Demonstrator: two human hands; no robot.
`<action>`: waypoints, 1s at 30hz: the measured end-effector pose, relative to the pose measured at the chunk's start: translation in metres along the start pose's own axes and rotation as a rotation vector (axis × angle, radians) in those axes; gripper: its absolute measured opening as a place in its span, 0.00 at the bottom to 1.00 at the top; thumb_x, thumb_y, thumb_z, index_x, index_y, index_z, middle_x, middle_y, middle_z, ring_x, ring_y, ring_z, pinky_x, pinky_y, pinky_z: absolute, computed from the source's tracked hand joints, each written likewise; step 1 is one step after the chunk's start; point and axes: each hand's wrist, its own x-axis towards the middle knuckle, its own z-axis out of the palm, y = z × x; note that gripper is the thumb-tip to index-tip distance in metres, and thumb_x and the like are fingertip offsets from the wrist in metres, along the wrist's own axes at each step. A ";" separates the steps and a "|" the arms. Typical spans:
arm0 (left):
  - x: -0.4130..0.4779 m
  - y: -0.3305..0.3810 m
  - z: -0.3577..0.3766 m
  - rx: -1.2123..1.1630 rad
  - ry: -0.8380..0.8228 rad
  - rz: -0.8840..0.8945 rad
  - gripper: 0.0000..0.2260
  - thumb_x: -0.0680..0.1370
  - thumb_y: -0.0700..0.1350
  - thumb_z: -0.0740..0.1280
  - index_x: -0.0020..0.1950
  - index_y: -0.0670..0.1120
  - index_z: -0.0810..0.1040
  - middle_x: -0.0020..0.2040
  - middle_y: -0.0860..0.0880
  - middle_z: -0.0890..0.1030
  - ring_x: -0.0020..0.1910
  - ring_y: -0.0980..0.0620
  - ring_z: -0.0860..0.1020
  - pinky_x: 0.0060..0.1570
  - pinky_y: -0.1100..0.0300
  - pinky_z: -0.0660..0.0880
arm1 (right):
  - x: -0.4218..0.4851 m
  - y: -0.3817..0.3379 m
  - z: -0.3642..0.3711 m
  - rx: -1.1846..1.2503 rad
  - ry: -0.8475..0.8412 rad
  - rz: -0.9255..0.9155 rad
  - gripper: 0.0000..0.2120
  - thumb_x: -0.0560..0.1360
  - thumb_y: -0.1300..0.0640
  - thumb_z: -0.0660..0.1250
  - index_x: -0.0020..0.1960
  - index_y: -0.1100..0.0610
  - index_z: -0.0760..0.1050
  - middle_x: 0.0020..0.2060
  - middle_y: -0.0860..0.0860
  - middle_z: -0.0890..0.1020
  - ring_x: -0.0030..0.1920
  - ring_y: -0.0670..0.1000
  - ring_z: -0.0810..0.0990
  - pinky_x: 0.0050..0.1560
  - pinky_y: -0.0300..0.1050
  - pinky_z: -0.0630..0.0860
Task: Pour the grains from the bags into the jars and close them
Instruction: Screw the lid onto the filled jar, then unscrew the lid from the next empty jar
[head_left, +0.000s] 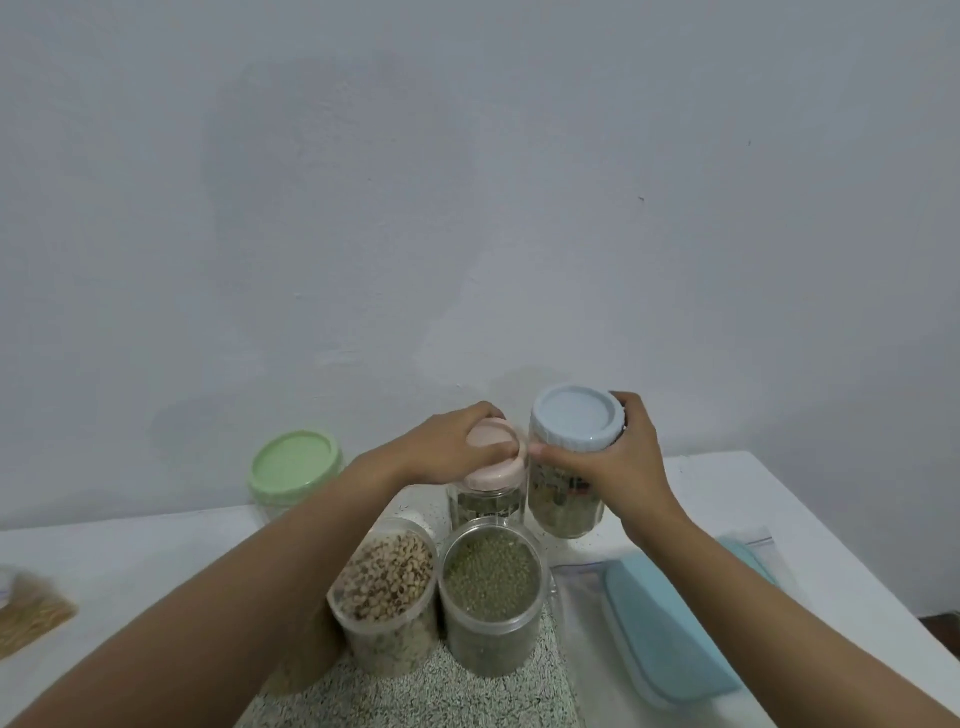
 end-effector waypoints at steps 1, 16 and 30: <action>0.002 -0.002 -0.001 0.021 0.027 0.013 0.20 0.80 0.61 0.66 0.69 0.55 0.72 0.63 0.52 0.78 0.58 0.51 0.76 0.57 0.55 0.73 | 0.001 0.006 0.002 0.002 -0.006 0.018 0.43 0.52 0.47 0.89 0.60 0.47 0.70 0.54 0.42 0.78 0.56 0.44 0.79 0.57 0.55 0.81; -0.023 -0.051 -0.050 0.252 -0.069 -0.084 0.23 0.83 0.60 0.60 0.75 0.51 0.68 0.70 0.50 0.75 0.59 0.51 0.74 0.55 0.57 0.68 | -0.007 0.014 0.062 -0.124 -0.225 0.025 0.45 0.51 0.40 0.88 0.62 0.47 0.72 0.55 0.41 0.80 0.56 0.41 0.79 0.55 0.48 0.80; -0.091 -0.088 -0.074 0.199 0.384 -0.119 0.19 0.80 0.60 0.66 0.69 0.57 0.75 0.61 0.52 0.76 0.61 0.52 0.75 0.60 0.56 0.71 | -0.017 -0.051 0.090 -0.513 -0.357 -0.463 0.25 0.76 0.38 0.69 0.67 0.49 0.72 0.63 0.46 0.76 0.63 0.48 0.73 0.64 0.48 0.71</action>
